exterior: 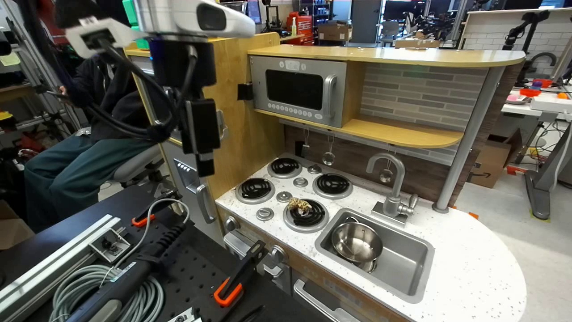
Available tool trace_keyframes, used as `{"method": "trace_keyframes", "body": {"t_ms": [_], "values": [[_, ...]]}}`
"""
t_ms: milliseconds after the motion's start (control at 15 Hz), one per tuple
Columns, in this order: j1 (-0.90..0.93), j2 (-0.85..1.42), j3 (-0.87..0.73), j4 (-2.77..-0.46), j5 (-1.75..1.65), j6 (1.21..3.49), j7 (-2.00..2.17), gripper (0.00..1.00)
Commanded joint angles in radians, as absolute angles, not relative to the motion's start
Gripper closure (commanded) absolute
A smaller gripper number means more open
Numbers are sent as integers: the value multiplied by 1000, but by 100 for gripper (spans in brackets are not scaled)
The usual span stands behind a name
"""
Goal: Put the chicken in the sink
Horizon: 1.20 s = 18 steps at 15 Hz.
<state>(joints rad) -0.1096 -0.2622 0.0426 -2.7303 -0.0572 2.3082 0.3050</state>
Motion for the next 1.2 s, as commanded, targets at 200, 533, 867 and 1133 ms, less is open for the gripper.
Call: {"method": "trace_keyframes", "body": {"t_ms": [200,533,867,1133], "values": [[-103,-32,-19,-2588,-30,2304,351,0],[-82,23,-14,-2551,10,2342,366,0],[-41,260,-6,-2497,130,2697,491,0],[32,515,-64,-2338,161,2844,629,0]]}}
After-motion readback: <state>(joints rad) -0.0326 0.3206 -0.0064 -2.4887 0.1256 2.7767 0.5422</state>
